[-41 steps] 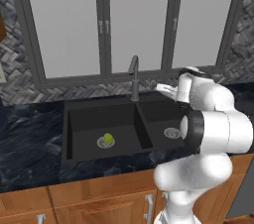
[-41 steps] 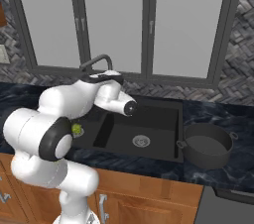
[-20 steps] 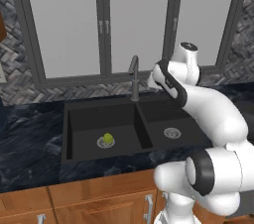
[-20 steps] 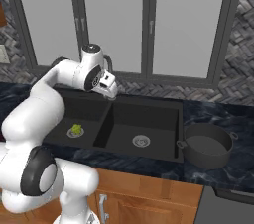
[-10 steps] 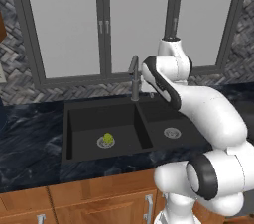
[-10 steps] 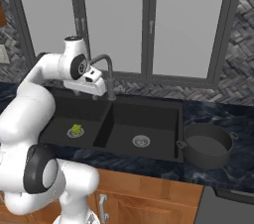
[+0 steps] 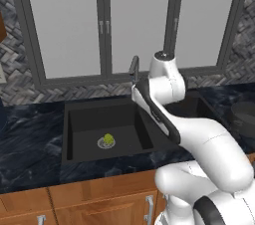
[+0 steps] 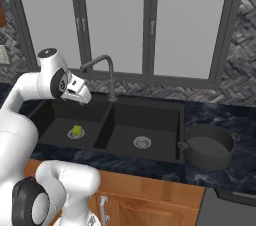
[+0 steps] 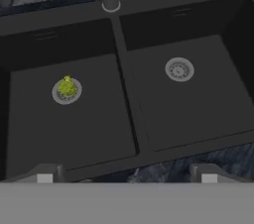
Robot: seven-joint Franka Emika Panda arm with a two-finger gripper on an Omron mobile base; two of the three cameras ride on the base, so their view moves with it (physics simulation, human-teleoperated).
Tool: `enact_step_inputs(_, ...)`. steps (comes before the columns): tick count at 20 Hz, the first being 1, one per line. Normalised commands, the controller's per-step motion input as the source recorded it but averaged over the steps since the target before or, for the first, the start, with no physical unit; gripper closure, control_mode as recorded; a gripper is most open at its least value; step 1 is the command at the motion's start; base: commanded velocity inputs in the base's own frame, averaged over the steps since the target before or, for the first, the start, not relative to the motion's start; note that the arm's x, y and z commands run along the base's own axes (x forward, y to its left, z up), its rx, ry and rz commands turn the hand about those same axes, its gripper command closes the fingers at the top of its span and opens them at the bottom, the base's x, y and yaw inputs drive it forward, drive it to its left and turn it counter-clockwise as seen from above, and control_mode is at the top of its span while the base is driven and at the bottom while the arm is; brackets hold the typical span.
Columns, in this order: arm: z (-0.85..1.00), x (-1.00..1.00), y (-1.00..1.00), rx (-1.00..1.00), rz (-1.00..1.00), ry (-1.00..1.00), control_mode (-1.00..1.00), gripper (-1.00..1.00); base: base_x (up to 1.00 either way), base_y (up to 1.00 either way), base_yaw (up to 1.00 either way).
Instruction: Dump the broccoli from the pot into the sink. Then turn on the water and wash the broccoli. Then turn off the water and put the broccoli back in the pot.
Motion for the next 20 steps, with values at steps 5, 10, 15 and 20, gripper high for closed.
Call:
enact_step_inputs(5,-0.05,0.22,0.60,-0.08,0.01,-0.02,-1.00,-1.00,0.00,0.00,0.00)
enact_step_inputs(10,-0.07,0.28,0.58,-0.12,0.01,0.01,-1.00,-1.00,0.00,0.00,0.00)
enact_step_inputs(15,-0.09,0.38,0.46,-0.09,0.01,0.07,-1.00,-1.00,0.00,0.00,0.00)
enact_step_inputs(20,-0.15,0.41,0.29,-0.02,0.02,0.10,-1.00,-1.00,0.00,0.00,0.00)
